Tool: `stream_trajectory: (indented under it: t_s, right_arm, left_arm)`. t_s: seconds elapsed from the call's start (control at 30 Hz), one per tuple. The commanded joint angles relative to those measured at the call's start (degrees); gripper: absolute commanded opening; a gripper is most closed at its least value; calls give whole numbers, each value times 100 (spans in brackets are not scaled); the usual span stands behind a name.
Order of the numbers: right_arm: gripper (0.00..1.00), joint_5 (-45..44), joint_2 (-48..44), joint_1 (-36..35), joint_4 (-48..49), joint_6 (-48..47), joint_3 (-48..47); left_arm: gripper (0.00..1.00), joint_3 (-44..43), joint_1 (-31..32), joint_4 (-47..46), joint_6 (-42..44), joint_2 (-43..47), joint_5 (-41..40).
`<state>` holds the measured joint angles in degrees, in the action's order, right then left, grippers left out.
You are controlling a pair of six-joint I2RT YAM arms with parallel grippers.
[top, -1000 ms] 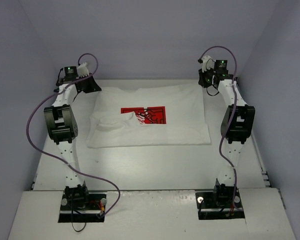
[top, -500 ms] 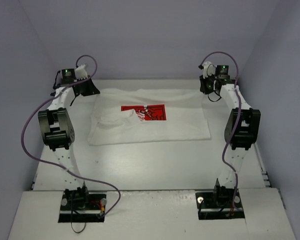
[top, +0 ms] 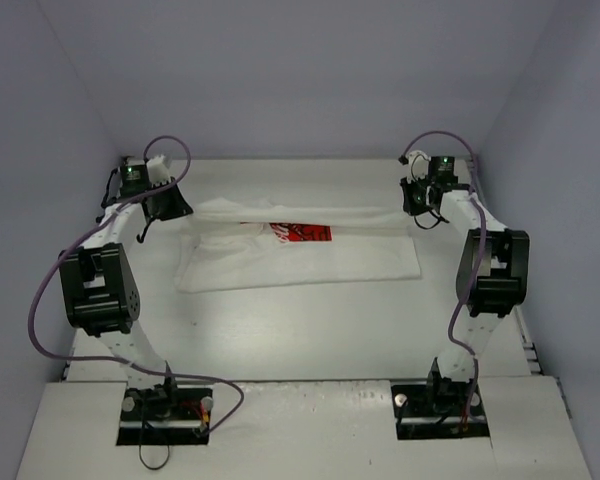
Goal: Fold and stack the t-shirts
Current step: Fold the other side of the tshirt into a rectangle
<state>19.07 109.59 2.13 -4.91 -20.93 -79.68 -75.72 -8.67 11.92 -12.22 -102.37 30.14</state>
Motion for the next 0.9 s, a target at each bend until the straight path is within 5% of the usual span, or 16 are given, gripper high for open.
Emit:
stream_trajectory:
  t_s: [0.0,0.3,0.57,0.87]
  right_arm:
    - [0,-335,-552,7,429,142,236]
    - [0,-598,-387,-2,988,159,297]
    - [0,-647,266,-149,1043,-237,-1155]
    - [0,-963,555,-178,1081,-703,-1183]
  left_arm:
    - [0,140,-3,-617,-215,627,-238]
    - [0,855,216,-1092,-541,784,-321]
    - [0,-109,234,-1016,-541,249,-244]
    - [0,-751,253,-950,-485,-320,25]
